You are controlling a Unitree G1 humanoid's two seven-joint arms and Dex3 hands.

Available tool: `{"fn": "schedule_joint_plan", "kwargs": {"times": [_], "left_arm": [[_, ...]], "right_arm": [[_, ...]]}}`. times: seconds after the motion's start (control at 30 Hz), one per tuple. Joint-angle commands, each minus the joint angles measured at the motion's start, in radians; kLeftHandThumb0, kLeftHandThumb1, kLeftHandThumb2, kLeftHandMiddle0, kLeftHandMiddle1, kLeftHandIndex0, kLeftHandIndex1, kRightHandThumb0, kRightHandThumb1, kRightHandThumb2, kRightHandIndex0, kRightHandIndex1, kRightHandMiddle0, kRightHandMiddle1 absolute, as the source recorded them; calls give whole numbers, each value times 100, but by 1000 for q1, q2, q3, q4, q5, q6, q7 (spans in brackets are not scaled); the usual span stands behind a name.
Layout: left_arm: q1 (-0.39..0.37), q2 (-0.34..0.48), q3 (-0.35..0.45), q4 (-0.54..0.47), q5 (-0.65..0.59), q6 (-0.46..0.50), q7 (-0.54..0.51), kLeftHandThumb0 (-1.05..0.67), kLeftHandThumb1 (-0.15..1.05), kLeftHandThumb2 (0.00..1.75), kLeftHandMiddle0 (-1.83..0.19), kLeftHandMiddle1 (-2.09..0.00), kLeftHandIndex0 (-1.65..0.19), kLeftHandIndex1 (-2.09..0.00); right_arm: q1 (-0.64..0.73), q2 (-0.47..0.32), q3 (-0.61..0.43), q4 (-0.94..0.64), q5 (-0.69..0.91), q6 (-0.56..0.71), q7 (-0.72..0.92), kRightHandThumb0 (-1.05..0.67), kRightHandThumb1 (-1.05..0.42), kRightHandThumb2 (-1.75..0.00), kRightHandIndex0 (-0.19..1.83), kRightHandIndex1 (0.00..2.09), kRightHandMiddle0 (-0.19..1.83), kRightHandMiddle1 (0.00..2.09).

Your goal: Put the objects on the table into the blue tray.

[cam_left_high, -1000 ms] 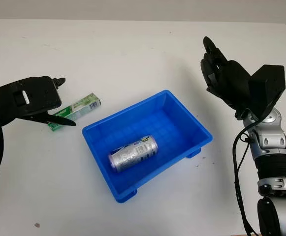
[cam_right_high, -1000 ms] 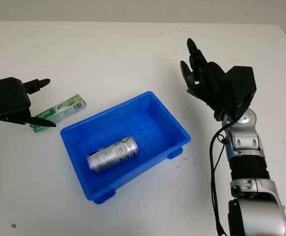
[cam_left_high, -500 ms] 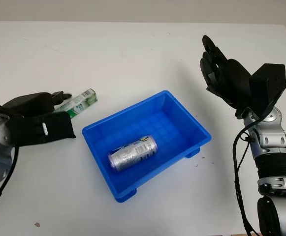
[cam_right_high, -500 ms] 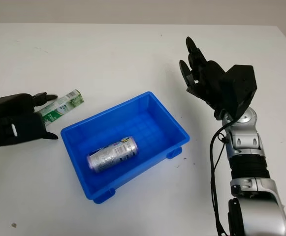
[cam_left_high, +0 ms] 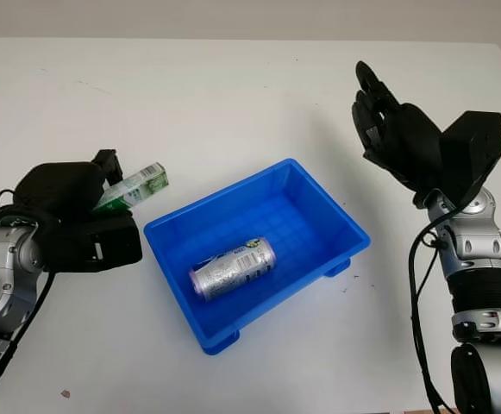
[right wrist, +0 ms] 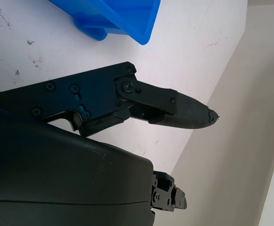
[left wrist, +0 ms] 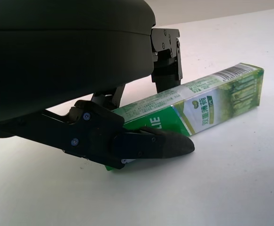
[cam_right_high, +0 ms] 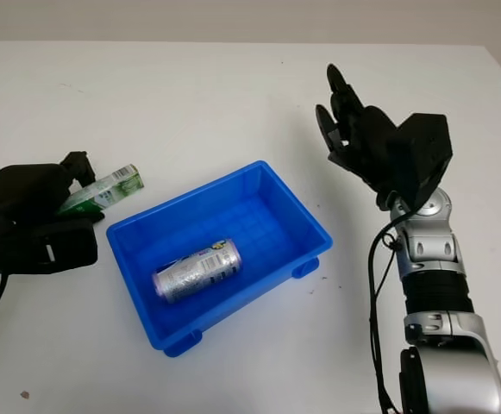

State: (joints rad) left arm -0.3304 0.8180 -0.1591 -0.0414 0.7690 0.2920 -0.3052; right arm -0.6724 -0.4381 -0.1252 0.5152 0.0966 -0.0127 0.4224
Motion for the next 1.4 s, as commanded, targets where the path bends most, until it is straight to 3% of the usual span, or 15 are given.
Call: {"fn": "schedule_joint_plan", "kwargs": {"times": [0.0, 0.07, 0.13, 0.23, 0.43, 0.53, 0.63, 0.67, 0.73, 0.83, 0.9, 0.93, 1.0, 1.13, 1.37], "left_arm": [[-22, -16, 18, 21, -3, -11, 28, -36, 105, 43, -98, -209, -5, -199], [-38, -23, 33, 39, -17, -20, 44, -35, 105, 46, -104, -209, -21, -207], [-55, -22, 46, 45, -23, -18, 45, -34, 105, 46, -102, -209, -22, -209], [-93, -10, 79, 72, -54, -51, 66, -30, 105, 41, -79, -209, -23, -209], [-215, -9, 178, 91, -158, -33, 51, -30, 105, 40, -74, -209, -24, -209], [-265, -43, 253, 61, -282, 10, 18, -25, 105, 36, -77, -209, -34, -209], [-303, -50, 291, -31, -387, 94, -63, -26, 105, 37, -94, -209, -64, -209], [-309, -54, 292, -79, -407, 117, -80, -28, 105, 36, -96, -209, -66, -209], [-310, -64, 281, -208, -468, 145, -140, -31, 105, 36, -98, -209, -72, -209], [-314, -81, 258, -324, -550, 183, -214, -30, 105, 38, -96, -209, -75, -209], [-339, -98, 218, -397, -605, 283, -273, -22, 105, 43, -94, -209, -61, -209], [-349, -100, 203, -417, -621, 323, -291, -22, 105, 44, -94, -209, -62, -209], [-370, -106, 178, -433, -659, 378, -326, -23, 105, 46, -96, -209, -66, -209], [-414, -134, 95, -387, -757, 450, -414, -23, 105, 51, -123, -209, -100, -209], [-410, -161, -31, -359, -773, 503, -431, -24, 105, 50, -142, -209, -121, -209]], "right_arm": [[-11, -10, -10, 6, 9, -5, 6, -64, -105, -65, -19, 0, -19, 0], [-11, -9, -13, 3, 13, 1, 9, -64, -105, -65, -19, 0, -19, 0], [-11, -10, -16, 2, 17, 5, 16, -63, -105, -65, -19, 0, -19, 0], [-8, -12, -16, -8, 17, 17, 19, -64, -105, -64, -19, 0, -19, 0], [-2, -15, -15, -15, 13, 10, 22, -63, -105, -65, -19, 0, -19, 0], [2, -13, -15, -25, 13, 16, 18, -63, -105, -66, -19, 0, -19, 0], [6, -10, -16, -29, 14, 19, 15, -63, -105, -66, -19, 0, -19, 0], [5, -10, -17, -29, 16, 25, 17, -63, -105, -66, -19, 0, -19, 0], [5, -10, -15, -29, 15, 26, 17, -63, -105, -65, -19, 0, -19, 0], [6, -9, -11, -32, 10, 22, 17, -62, -105, -66, -19, 0, -19, 0], [5, -8, -9, -36, 9, 31, 15, -64, -105, -65, -19, 0, -19, 0], [6, -7, -9, -37, 8, 33, 14, -64, -105, -64, -19, 0, -19, 0], [7, -5, -10, -43, 8, 40, 10, -65, -105, -63, -19, 0, -19, 0], [17, -7, -8, -64, 2, 55, 3, -65, -105, -63, -19, 0, -19, 0], [42, 8, -11, -102, 5, 64, -24, -64, -105, -65, -19, 0, -19, 0]]}}
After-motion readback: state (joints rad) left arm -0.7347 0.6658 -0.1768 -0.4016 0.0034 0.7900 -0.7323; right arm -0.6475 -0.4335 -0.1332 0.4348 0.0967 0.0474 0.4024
